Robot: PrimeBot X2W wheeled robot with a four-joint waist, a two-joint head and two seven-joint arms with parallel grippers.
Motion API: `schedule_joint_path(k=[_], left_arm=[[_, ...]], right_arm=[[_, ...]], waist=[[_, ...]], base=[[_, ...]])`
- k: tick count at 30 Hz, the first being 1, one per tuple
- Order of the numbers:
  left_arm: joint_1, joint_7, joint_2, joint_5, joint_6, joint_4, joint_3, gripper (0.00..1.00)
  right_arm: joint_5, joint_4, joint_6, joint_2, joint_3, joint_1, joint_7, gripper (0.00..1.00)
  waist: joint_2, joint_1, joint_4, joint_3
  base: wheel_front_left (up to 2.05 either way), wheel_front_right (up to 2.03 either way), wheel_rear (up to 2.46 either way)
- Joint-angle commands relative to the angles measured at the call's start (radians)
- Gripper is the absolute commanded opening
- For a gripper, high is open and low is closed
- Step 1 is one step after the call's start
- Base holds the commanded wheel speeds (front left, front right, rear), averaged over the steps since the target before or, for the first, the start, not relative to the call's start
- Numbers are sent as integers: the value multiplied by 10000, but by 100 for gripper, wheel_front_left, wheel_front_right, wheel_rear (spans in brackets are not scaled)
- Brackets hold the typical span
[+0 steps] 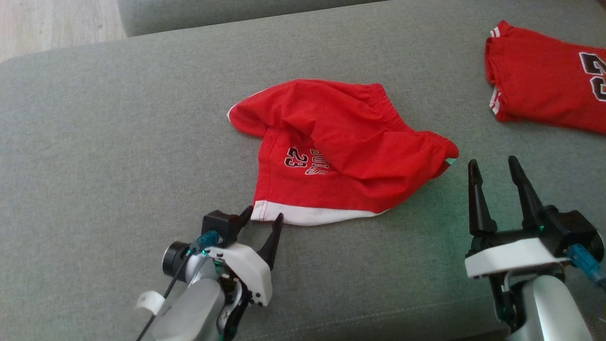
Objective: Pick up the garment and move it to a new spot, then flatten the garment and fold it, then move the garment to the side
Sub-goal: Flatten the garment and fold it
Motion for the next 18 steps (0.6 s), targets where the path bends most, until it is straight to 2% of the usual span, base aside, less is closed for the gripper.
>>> schedule_joint_path(k=[1,6,8,10,11,12,14,16,18], left_arm=[[-439,-124,11,-54,-3,-181,183,100],[-555,-236,11,-214,31,-127,-50,100],[-592,-266,11,-259,51,-91,-117,87],[-629,-290,11,-298,75,-38,-164,79],[-647,-300,11,-318,83,-7,-181,71],[-665,-310,11,-337,88,28,-195,56],[-705,-330,11,-371,114,83,-202,33],[-739,-357,11,-402,152,83,-175,1],[-750,-388,11,-423,189,-2,-97,0]], right_arm=[[-23,-276,65,-57,234,-323,-101,100],[-7,-242,65,-57,226,-339,-128,100],[-2,-232,65,-57,224,-350,-138,100],[6,-230,65,-57,223,-358,-147,100],[9,-231,65,-57,220,-361,-151,100],[12,-230,65,-57,216,-364,-155,100],[17,-220,65,-57,195,-377,-165,100],[20,-216,65,-57,174,-386,-175,100],[15,-219,65,-57,151,-383,-185,100]], waist=[[0,0,-16,4],[0,0,-85,39],[0,0,-106,59],[0,0,-118,82],[0,0,-121,94],[0,0,-122,107],[0,0,-120,133],[0,0,-105,152],[0,0,-74,163]], base=[[0,0,0],[0,0,0],[0,0,0],[0,0,0],[0,0,0],[0,0,0],[0,0,0],[0,0,0],[0,0,0]])
